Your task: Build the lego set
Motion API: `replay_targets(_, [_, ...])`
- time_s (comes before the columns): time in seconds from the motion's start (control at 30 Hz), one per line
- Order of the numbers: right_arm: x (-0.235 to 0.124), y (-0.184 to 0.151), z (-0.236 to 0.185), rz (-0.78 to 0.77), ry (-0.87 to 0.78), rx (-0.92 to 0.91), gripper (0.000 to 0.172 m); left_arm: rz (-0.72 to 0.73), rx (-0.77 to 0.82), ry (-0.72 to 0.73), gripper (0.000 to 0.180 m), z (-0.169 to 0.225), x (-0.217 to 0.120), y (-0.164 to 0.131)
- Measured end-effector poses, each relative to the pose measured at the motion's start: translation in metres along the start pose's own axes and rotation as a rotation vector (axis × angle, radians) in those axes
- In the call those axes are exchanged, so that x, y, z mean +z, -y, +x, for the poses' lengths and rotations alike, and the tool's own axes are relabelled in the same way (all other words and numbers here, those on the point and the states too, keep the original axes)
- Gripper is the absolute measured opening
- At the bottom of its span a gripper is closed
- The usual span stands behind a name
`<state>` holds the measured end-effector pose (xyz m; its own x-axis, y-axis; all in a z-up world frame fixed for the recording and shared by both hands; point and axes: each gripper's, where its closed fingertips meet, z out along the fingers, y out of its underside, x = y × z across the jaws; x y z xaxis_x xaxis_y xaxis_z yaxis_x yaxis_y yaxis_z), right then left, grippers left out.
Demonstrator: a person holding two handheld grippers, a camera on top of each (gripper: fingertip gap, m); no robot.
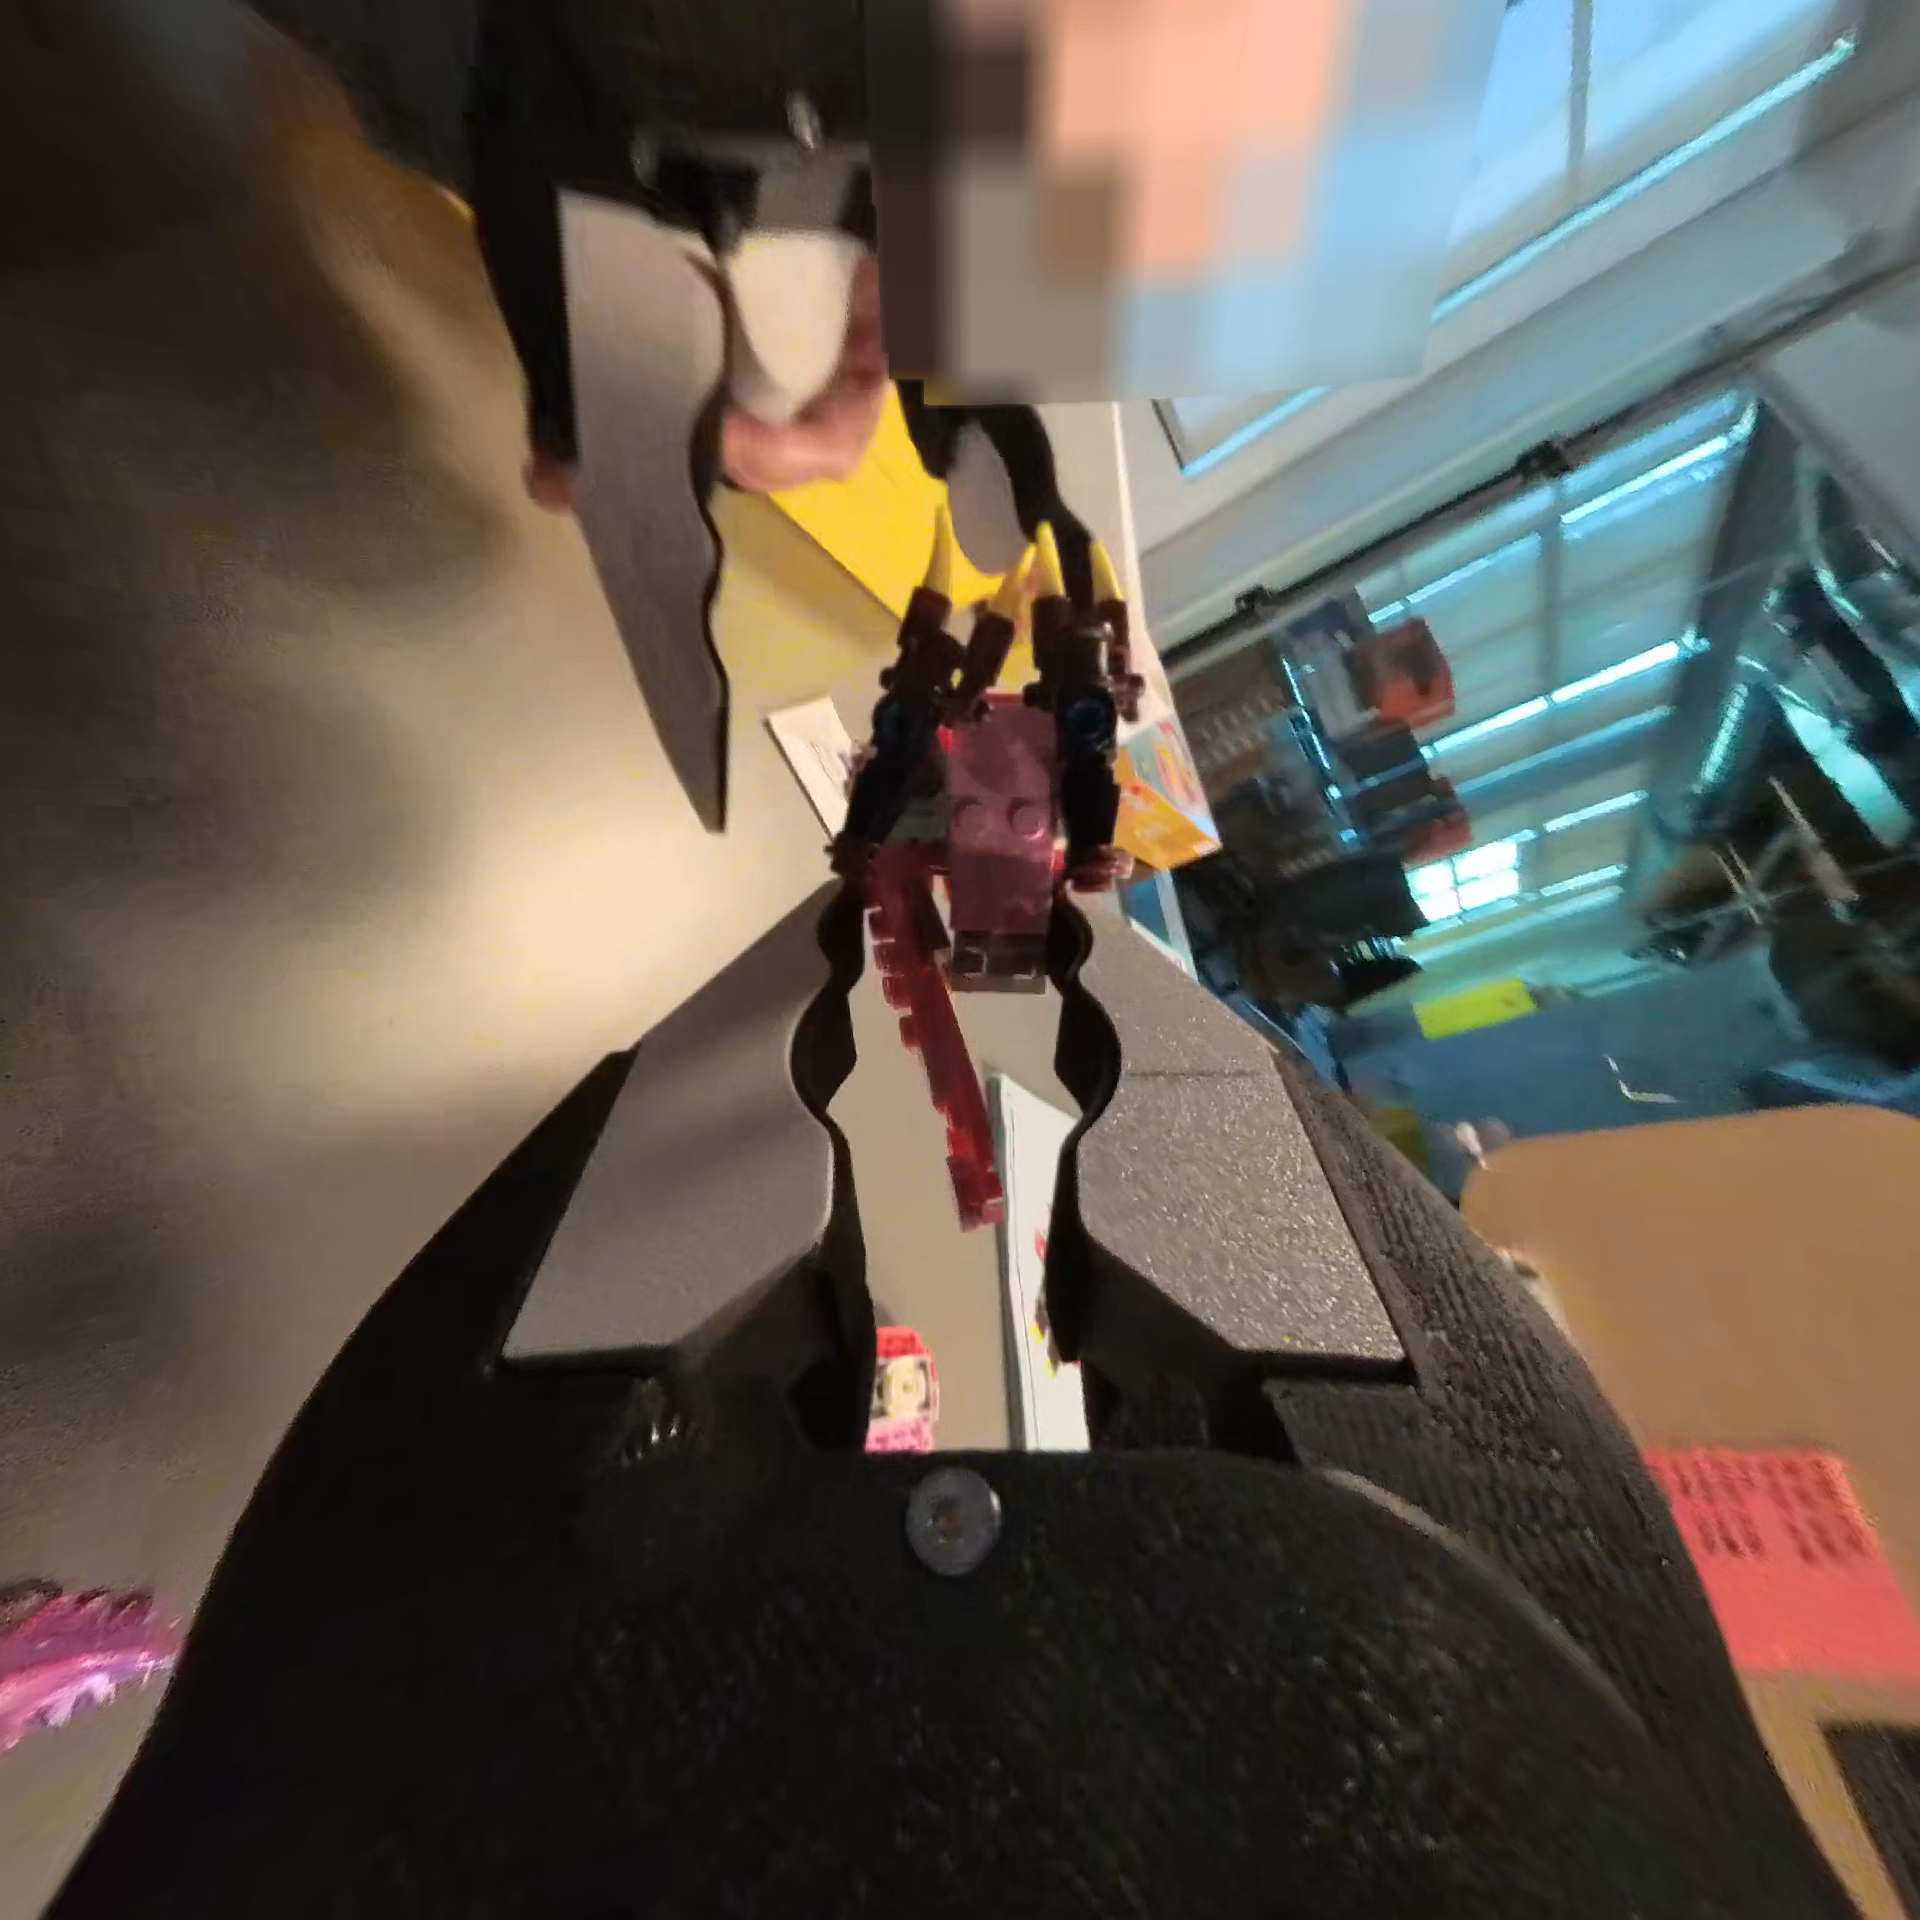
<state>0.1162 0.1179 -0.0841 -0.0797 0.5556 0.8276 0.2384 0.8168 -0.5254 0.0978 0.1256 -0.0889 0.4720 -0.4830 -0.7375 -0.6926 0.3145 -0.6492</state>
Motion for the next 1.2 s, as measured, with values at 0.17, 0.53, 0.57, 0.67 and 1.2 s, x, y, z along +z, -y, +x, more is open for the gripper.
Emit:
replay_targets(0.17, [-0.007,0.015,-0.011,0.061,0.086,-0.045,0.033,0.025,0.039,-0.043,0.083,0.006,0.01,0.004])
replay_targets(0.53, [-0.015,0.014,-0.016,0.104,0.121,0.027,0.033,0.109,-0.007,-0.109,0.068,0.023,0.011,0.015])
replay_targets(0.57, [-0.015,0.013,-0.016,0.103,0.122,0.038,0.033,0.099,-0.008,-0.111,0.068,0.023,0.012,0.014])
replay_targets(0.67, [-0.011,0.004,-0.015,0.075,0.112,0.079,0.035,0.023,0.016,-0.083,0.064,0.02,0.018,0.005])
replay_targets(1.2, [-0.024,-0.04,-0.015,-0.078,0.142,0.522,0.066,-0.349,0.307,0.175,0.058,0.008,0.021,-0.058])
